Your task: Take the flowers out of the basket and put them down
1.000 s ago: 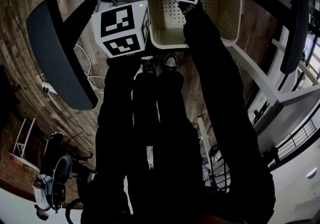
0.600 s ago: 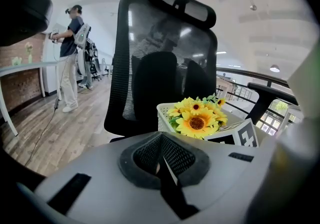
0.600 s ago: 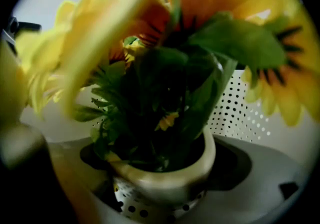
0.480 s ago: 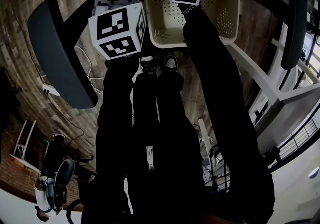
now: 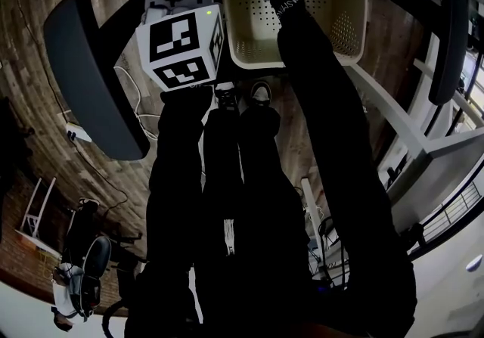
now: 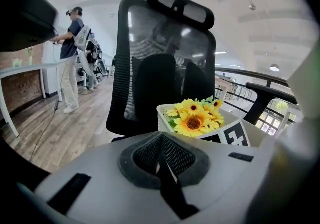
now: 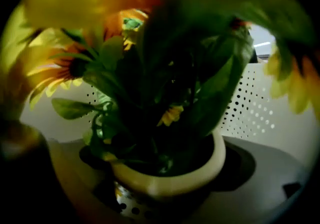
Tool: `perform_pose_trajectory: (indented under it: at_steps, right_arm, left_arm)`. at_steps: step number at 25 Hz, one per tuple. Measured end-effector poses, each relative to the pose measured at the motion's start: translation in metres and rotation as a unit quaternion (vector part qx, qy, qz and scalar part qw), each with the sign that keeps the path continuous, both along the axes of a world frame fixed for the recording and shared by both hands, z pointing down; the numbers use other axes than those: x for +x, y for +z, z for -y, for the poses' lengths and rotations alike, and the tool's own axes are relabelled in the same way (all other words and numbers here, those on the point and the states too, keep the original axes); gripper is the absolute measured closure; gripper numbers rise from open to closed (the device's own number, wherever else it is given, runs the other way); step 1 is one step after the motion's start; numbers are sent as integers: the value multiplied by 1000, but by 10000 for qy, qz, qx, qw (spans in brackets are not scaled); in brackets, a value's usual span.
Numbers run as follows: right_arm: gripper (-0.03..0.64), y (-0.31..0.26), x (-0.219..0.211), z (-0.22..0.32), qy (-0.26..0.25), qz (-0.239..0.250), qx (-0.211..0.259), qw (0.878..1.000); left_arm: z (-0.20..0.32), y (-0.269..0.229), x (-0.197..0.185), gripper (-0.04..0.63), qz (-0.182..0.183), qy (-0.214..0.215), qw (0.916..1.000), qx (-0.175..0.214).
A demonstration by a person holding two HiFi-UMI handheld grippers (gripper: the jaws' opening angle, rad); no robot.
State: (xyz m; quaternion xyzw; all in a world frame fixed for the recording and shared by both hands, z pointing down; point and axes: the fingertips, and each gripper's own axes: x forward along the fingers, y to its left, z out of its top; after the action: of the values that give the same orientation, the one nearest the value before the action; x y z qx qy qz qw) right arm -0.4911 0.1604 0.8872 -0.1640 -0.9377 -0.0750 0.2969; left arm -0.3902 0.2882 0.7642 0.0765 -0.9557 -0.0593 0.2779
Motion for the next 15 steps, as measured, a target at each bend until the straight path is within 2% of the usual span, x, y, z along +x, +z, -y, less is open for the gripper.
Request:
perform_pose_trajectory:
  at_steps: [9,15]
  right_arm:
    - [61,5,-3,-1,83,-98,-108,9999]
    - [60,-12,-8,0,-198,152,-251,9994]
  left_arm:
    - [-2,5,0,597,-32,-48,10000,54]
    - [0,5,3,597,-12,-42,10000,7]
